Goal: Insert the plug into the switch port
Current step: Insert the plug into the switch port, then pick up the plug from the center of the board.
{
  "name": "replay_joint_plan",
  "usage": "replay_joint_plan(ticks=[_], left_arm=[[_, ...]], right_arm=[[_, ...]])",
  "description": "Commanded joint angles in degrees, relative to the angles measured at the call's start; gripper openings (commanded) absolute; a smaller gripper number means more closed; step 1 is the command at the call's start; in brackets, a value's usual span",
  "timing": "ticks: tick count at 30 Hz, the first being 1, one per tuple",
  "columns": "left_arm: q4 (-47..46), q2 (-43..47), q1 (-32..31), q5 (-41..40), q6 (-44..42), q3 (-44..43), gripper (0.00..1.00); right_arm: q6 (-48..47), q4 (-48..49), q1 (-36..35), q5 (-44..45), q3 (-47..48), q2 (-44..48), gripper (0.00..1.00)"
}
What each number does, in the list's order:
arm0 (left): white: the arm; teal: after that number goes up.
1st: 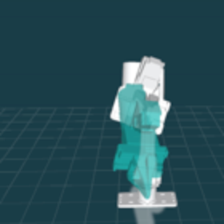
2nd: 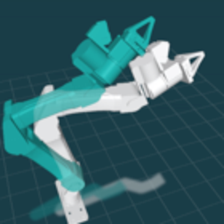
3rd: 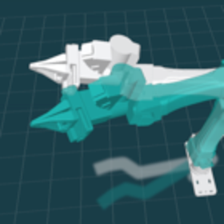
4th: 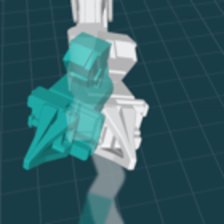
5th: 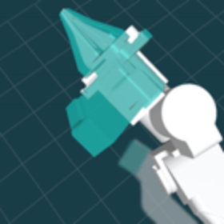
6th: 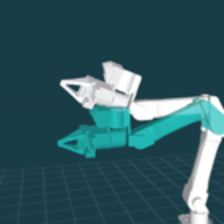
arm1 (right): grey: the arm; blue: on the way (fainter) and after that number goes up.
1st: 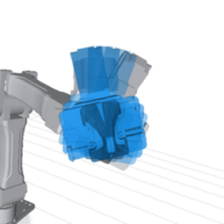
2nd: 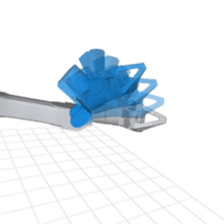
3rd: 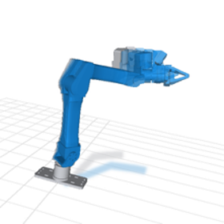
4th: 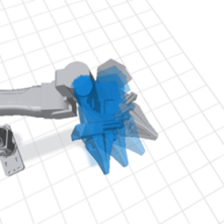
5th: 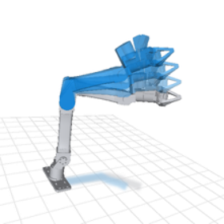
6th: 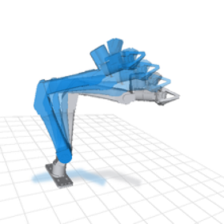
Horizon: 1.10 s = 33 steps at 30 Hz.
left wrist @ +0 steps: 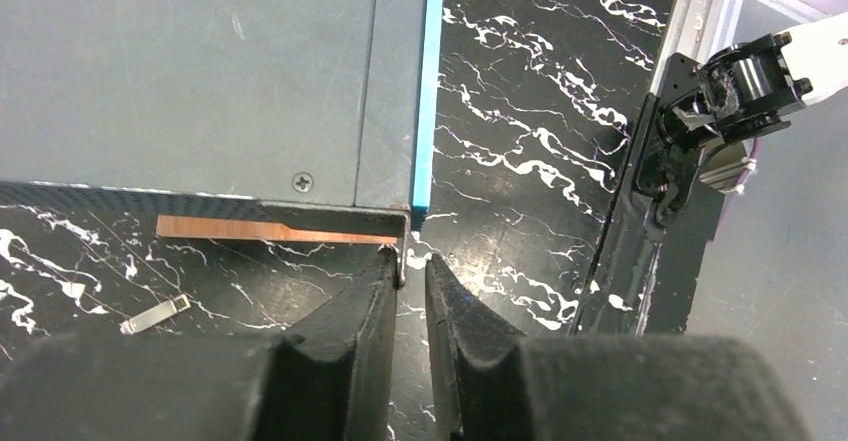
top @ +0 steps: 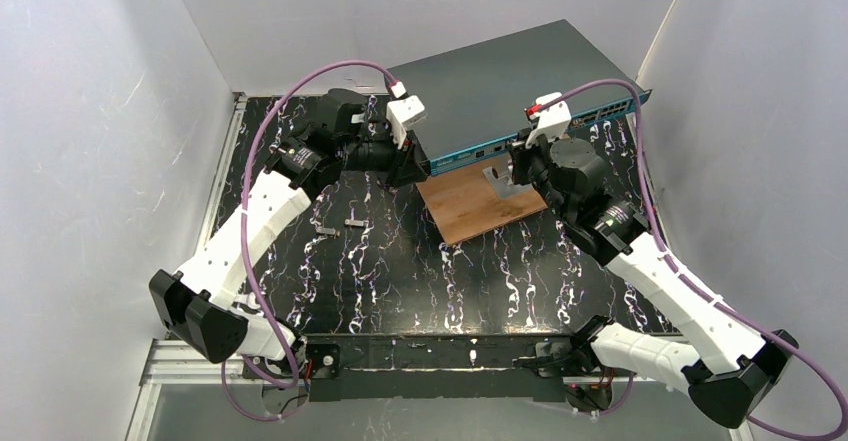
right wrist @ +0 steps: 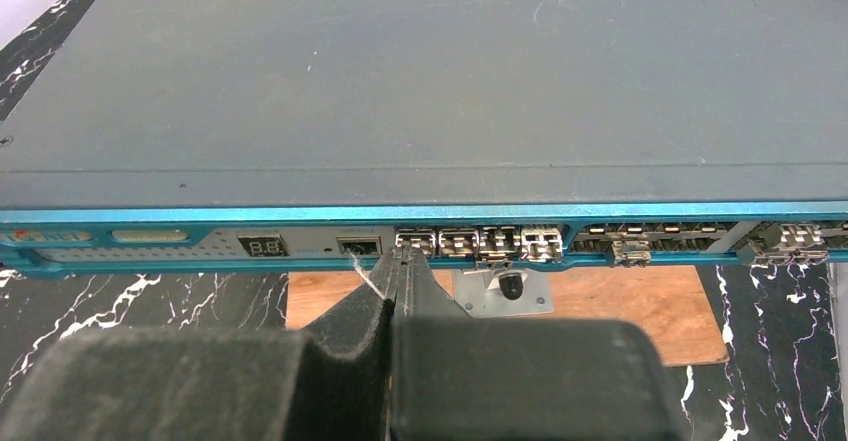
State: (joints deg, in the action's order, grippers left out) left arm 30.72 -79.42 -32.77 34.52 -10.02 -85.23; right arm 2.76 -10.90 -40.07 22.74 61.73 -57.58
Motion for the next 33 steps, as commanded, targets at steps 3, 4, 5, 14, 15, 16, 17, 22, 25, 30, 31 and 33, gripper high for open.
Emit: replay_joint_plan(ticks=[3, 4, 5, 14, 15, 16, 17, 22, 25, 30, 31, 33], left_arm=[[4.2, 3.0, -0.6, -1.1, 2.0, -1.4, 0.30], [4.2, 3.2, -0.6, -1.7, 2.1, -1.5, 0.34], [4.1, 3.6, -0.6, -2.2, 2.4, -1.6, 0.39], [4.2, 8.1, -0.6, -13.7, 7.1, -1.8, 0.76], [4.6, 8.9, -0.5, -16.3, 8.1, -1.7, 0.78], [5.3, 9.5, -0.5, -19.0, 9.4, -1.4, 0.81], [5.8, 10.3, -0.5, -22.0, 11.0, -1.1, 0.83], [9.5, 14.4, 0.3, -37.7, 17.4, 4.6, 0.90], [11.4, 16.6, 2.1, -44.0, 23.0, 8.9, 0.94], [12.3, 18.8, 6.5, -49.6, 33.1, 16.4, 0.97], [12.2, 18.9, 7.5, -50.2, 35.3, 17.9, 0.97], [11.6, 18.7, 9.7, -50.0, 37.5, 20.9, 0.97]], right_arm=[[0.7, -1.7, 0.6, -1.1, 0.9, 3.3, 0.07], [0.9, -2.3, 0.6, -1.4, 0.9, 3.8, 0.09], [1.0, -3.0, 0.6, -1.9, 0.8, 4.3, 0.10], [1.2, -7.7, 0.6, -2.9, 1.8, 8.5, 0.47], [1.1, -8.1, 0.6, -2.7, 1.9, 8.9, 0.52], [0.9, -8.6, 0.6, -2.5, 2.0, 9.4, 0.57], [0.8, -8.9, 0.6, -2.4, 2.0, 9.8, 0.63], [0.3, -9.4, 0.6, -2.0, 1.4, 12.7, 0.85], [-0.5, -9.5, 0.6, -1.3, 0.7, 13.7, 0.93], [-1.8, -9.0, 0.6, -0.4, 0.4, 14.6, 0.99], [-2.1, -8.8, 0.6, -0.3, 0.3, 14.6, 0.99], [-2.5, -8.5, 0.6, -0.3, 0.3, 14.6, 0.99]])
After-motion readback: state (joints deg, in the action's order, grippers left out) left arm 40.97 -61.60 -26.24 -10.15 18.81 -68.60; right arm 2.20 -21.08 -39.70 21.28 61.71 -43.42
